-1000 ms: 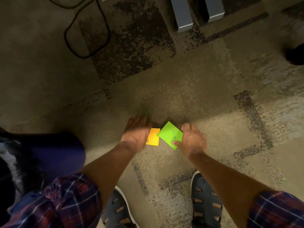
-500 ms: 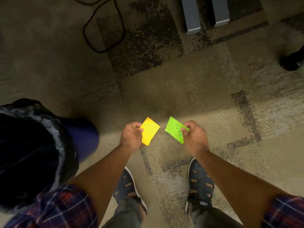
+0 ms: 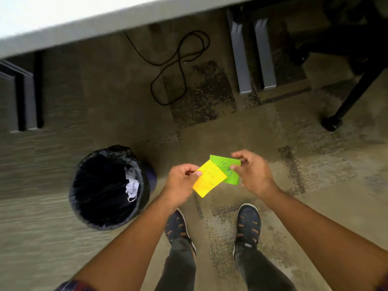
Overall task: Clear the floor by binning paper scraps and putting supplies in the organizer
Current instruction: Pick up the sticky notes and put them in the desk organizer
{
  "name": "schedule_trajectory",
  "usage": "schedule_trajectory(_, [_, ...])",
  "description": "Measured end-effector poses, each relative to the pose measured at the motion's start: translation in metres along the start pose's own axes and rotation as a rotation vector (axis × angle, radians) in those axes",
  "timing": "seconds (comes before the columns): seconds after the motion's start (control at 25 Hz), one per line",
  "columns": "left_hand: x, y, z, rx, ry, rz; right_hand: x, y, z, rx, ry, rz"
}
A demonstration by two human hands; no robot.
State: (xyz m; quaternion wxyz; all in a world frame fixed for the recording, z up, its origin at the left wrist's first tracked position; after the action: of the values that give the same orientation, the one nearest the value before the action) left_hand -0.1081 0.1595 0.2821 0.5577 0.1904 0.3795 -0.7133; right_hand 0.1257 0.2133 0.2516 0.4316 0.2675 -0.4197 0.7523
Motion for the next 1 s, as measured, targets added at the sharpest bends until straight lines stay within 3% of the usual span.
schedule_trajectory(0.2, [-0.117,-0.047,0.059,-0.085,0.15,-0.139,0.138,-0.064,0.031,-0.022,-0.223,0.031])
schedule_trajectory(0.44, [-0.216,-0.07,0.129,-0.117,0.229,0.002,0.263,-0.105,0.078,0.069,-0.38,0.028])
schedule_trajectory(0.76, [-0.252,-0.103,0.211,-0.306,0.165,0.381,0.35,-0.137,0.138,0.207,-0.409,0.104])
schedule_trajectory(1.0, [-0.245,-0.154,0.241,-0.484,0.12,0.545,0.399,-0.102,0.169,0.276,-0.492,0.284])
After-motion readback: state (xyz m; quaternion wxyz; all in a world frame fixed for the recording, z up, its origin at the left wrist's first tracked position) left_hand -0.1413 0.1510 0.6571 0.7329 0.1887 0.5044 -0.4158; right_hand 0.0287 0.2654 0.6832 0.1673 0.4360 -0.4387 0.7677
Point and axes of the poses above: each hand's wrist, its own z-axis away from the middle knuckle, its own y-axis out of the palm, x = y × z, the point moved 10 cm from there along -z, towards the middle knuckle, and after that the axes turned 1 degree about -z, right-handed, at the moved point
